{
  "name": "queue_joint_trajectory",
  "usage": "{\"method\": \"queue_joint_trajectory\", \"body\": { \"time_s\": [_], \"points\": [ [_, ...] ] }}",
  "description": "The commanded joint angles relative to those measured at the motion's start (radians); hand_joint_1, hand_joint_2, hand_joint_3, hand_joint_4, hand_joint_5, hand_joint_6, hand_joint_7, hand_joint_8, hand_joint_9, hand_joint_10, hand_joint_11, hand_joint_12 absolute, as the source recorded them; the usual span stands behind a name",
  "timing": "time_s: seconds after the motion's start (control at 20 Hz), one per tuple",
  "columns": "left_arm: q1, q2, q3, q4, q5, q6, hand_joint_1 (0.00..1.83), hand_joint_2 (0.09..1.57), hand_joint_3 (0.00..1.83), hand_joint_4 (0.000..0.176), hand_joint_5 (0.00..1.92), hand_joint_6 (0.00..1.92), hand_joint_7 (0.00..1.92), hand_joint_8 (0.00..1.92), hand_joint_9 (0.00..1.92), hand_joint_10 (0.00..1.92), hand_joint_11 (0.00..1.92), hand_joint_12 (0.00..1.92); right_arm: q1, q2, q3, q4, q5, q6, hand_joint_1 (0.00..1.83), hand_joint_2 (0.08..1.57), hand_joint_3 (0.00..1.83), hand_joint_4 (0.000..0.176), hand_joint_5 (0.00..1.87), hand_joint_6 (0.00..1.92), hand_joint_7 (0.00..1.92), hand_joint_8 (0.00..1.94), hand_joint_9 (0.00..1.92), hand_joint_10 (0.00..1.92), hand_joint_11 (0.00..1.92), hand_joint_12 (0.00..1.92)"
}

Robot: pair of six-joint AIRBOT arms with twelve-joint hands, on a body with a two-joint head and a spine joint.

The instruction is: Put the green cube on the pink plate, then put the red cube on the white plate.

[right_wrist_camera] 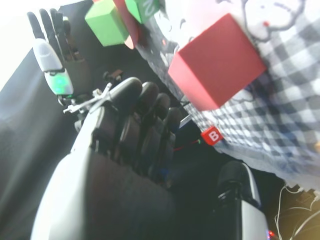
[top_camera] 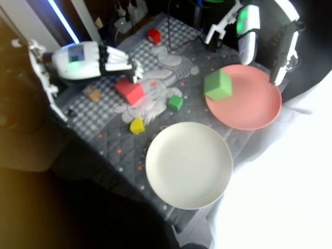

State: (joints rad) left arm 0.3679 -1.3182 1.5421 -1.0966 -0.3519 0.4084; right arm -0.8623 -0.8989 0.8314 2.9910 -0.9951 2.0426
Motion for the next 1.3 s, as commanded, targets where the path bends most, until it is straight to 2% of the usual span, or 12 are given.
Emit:
{"method": "queue_joint_trajectory", "body": {
  "time_s": [0.0, 0.05, 0.25, 0.3, 0.35, 0.45, 0.55, 0.7, 0.85, 1.0, 1.15, 1.25],
  "points": [
    [-0.003, 0.008, -0.014, 0.029, -0.084, -0.011, 0.95, 0.97, 0.00, 0.021, 0.62, 0.01, 0.43, 0.00, 0.25, 0.03, 0.00, 0.96, 0.013, 0.004, 0.000, 0.017, -0.116, 0.003, 0.56, 1.01, 0.00, 0.000, 0.59, 0.07, 0.63, 0.01, 0.40, 0.64, 0.13, 1.54],
    [-0.003, 0.019, -0.032, 0.044, -0.102, -0.011, 0.93, 0.94, 0.00, 0.053, 0.49, 0.00, 0.32, 0.00, 0.16, 0.01, 0.00, 0.73, 0.013, 0.005, 0.000, 0.017, -0.116, 0.003, 0.55, 1.01, 0.00, 0.000, 0.58, 0.07, 0.64, 0.02, 0.41, 0.65, 0.13, 1.54],
    [0.012, 0.104, -0.195, 0.181, -0.240, -0.011, 0.73, 0.88, 0.00, 0.145, 0.25, 0.00, 0.11, 0.00, 0.04, 0.00, 0.00, 0.53, 0.017, 0.024, -0.008, 0.017, -0.117, 0.003, 0.53, 0.97, 0.00, 0.000, 0.45, 0.02, 0.43, 0.00, 0.24, 0.68, 0.01, 1.59],
    [0.024, 0.125, -0.243, 0.224, -0.282, -0.011, 0.64, 0.90, 0.00, 0.144, 0.19, 0.00, 0.08, 0.00, 0.01, 0.00, 0.00, 0.48, 0.021, 0.034, -0.011, 0.017, -0.117, 0.003, 0.59, 0.94, 0.00, 0.000, 0.38, 0.00, 0.35, 0.00, 0.14, 0.66, 0.00, 1.60],
    [0.037, 0.143, -0.285, 0.267, -0.322, -0.011, 0.55, 0.92, 0.00, 0.102, 0.14, 0.00, 0.05, 0.00, 0.00, 0.00, 0.00, 0.50, 0.024, 0.043, -0.014, 0.017, -0.117, 0.003, 0.61, 0.94, 0.00, 0.000, 0.34, 0.00, 0.32, 0.00, 0.12, 0.67, 0.00, 1.62],
    [0.067, 0.186, -0.382, 0.357, -0.411, -0.011, 0.47, 0.90, 0.00, 0.113, 0.14, 0.00, 0.06, 0.00, 0.02, 0.00, 0.00, 0.46, 0.027, 0.060, -0.020, 0.018, -0.116, 0.003, 0.64, 0.92, 0.00, 0.000, 0.30, 0.00, 0.25, 0.00, 0.07, 0.64, 0.00, 1.54],
    [0.095, 0.217, -0.456, 0.432, -0.479, -0.011, 0.39, 0.89, 0.00, 0.083, 0.12, 0.01, 0.07, 0.00, 0.00, 0.00, 0.00, 0.26, 0.027, 0.067, -0.023, 0.018, -0.116, 0.003, 0.63, 0.85, 0.00, 0.000, 0.33, 0.02, 0.27, 0.01, 0.09, 0.59, 0.00, 1.48],
    [0.152, 0.264, -0.550, 0.512, -0.590, -0.011, 0.35, 0.88, 0.00, 0.098, 0.12, 0.00, 0.04, 0.00, 0.00, 0.00, 0.00, 0.13, 0.029, 0.061, -0.011, 0.018, -0.105, 0.003, 0.59, 0.84, 0.00, 0.000, 0.34, 0.02, 0.27, 0.01, 0.11, 0.60, 0.00, 1.61],
    [0.202, 0.298, -0.613, 0.559, -0.680, -0.011, 0.32, 0.91, 0.00, 0.103, 0.17, 0.00, 0.11, 0.00, 0.07, 0.01, 0.00, 0.51, 0.047, 0.039, 0.011, 0.018, -0.049, 0.003, 0.58, 0.84, 0.00, 0.000, 0.41, 0.03, 0.35, 0.01, 0.20, 0.51, 0.00, 1.48],
    [0.266, 0.334, -0.688, 0.605, -0.786, -0.011, 0.34, 0.92, 0.00, 0.098, 0.20, 0.00, 0.13, 0.01, 0.11, 0.01, 0.00, 0.64, 0.072, -0.003, 0.039, 0.018, 0.005, 0.003, 0.60, 0.82, 0.00, 0.000, 0.46, 0.02, 0.39, 0.01, 0.25, 0.42, 0.00, 1.45],
    [0.321, 0.368, -0.751, 0.653, -0.882, -0.011, 0.39, 0.96, 0.01, 0.085, 0.23, 0.01, 0.15, 0.01, 0.21, 0.03, 0.00, 1.25, 0.078, -0.027, 0.054, 0.018, 0.040, 0.003, 0.64, 0.84, 0.00, 0.000, 0.45, 0.01, 0.38, 0.00, 0.26, 0.44, 0.00, 1.52],
    [0.339, 0.375, -0.767, 0.662, -0.910, -0.011, 0.40, 0.98, 0.01, 0.084, 0.23, 0.00, 0.15, 0.00, 0.19, 0.01, 0.00, 1.13, 0.078, -0.032, 0.058, 0.018, 0.054, 0.003, 0.77, 0.85, 0.00, 0.000, 0.55, 0.05, 0.44, 0.03, 0.31, 0.45, 0.00, 1.51]
  ]
}}
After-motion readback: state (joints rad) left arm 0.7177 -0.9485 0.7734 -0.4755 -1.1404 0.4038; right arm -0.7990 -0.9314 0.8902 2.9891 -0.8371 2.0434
